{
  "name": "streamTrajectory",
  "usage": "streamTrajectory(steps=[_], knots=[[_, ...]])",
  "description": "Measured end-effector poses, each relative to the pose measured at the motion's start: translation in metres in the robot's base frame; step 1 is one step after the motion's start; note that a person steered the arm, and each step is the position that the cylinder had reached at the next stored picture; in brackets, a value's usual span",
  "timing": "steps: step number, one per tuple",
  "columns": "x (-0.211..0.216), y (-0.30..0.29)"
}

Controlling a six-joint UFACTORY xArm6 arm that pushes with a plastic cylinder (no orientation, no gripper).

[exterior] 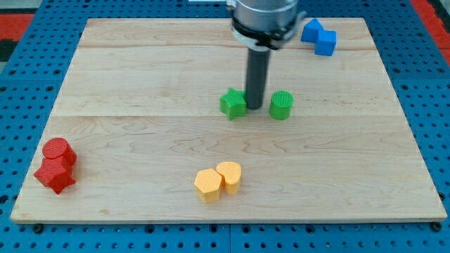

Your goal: Slide the green circle parallel to the right of the green star

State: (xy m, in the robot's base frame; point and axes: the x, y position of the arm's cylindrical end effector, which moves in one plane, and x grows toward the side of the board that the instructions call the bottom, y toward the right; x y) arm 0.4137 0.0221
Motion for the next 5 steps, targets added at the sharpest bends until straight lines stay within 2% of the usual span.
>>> streamTrajectory(steps=[1, 3, 4, 5], knots=[[0.007, -0.056], [0.055, 0.021], [0.026, 0.086], [0.025, 0.101]])
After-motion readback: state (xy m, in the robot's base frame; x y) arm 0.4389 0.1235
